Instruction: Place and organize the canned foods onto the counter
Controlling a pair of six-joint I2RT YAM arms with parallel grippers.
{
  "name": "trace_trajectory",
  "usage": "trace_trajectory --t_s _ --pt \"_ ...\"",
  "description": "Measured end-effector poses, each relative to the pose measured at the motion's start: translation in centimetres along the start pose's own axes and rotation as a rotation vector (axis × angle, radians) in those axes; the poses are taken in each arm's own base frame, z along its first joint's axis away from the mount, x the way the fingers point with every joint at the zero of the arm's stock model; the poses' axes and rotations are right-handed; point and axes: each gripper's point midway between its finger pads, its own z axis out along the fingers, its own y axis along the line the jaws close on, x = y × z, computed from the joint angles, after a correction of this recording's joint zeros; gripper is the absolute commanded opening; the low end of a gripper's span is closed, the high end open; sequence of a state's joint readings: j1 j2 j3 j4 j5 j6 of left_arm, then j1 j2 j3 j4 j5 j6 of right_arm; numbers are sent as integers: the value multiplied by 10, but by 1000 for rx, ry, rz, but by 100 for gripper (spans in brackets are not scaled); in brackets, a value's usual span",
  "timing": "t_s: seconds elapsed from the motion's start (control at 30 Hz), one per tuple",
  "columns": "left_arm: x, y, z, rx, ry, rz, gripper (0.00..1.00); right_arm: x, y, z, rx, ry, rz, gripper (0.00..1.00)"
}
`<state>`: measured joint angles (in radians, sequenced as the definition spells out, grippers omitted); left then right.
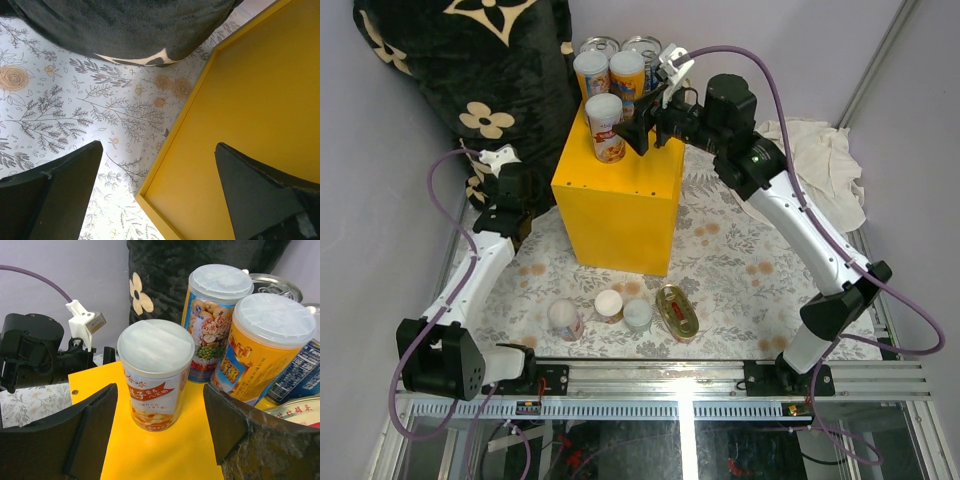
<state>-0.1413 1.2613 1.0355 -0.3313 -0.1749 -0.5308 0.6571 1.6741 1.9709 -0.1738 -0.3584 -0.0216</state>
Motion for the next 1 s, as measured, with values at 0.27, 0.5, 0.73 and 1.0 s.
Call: trace_trajectory --t_s 0.27,0.5,0.73,1.0 --pt "10 -15 -3 21 8 13 95 28 -3 17 -11 54 39 68" --pt "31 -41 -13 110 63 32 95 30 -2 18 -26 60 45 65" --pt "33 -42 -15 115 65 30 95 31 -1 19 -28 57 46 63" --pt "28 -43 -21 120 46 41 96 31 2 20 -50 48 52 62"
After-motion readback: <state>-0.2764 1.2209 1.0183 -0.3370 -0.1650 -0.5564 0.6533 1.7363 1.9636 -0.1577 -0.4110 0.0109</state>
